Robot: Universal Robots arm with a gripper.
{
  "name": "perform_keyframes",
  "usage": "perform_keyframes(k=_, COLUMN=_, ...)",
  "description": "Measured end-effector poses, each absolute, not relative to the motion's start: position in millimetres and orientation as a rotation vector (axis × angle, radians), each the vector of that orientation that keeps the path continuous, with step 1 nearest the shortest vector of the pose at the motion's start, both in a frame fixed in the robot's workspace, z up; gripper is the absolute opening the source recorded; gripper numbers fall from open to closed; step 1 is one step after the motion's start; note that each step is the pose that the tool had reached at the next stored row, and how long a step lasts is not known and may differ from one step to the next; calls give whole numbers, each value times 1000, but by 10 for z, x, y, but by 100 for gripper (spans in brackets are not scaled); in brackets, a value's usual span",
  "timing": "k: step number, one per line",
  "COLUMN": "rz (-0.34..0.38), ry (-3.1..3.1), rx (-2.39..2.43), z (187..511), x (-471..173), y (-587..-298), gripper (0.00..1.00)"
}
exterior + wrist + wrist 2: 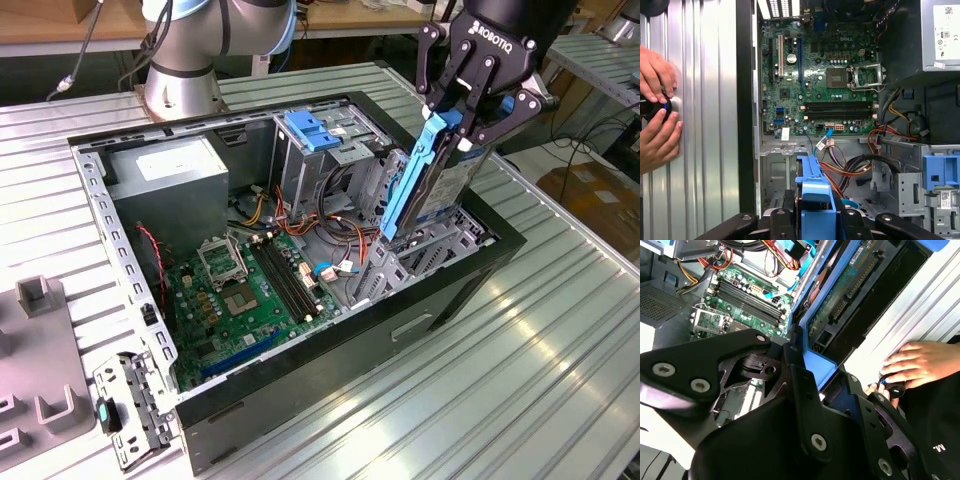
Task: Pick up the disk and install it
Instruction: 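Insert the disk into the insertion slot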
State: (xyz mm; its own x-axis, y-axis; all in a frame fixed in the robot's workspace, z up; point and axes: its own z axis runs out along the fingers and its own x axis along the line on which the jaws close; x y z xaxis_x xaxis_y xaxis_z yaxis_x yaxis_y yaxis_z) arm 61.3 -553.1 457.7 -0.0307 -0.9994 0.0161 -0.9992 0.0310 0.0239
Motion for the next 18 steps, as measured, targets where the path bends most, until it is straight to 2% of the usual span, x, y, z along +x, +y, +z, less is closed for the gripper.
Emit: perform_keyframes(k=18, rz=-9, ry=-2233, rx=2169, z=4522, x=619, y=-5563, gripper=37)
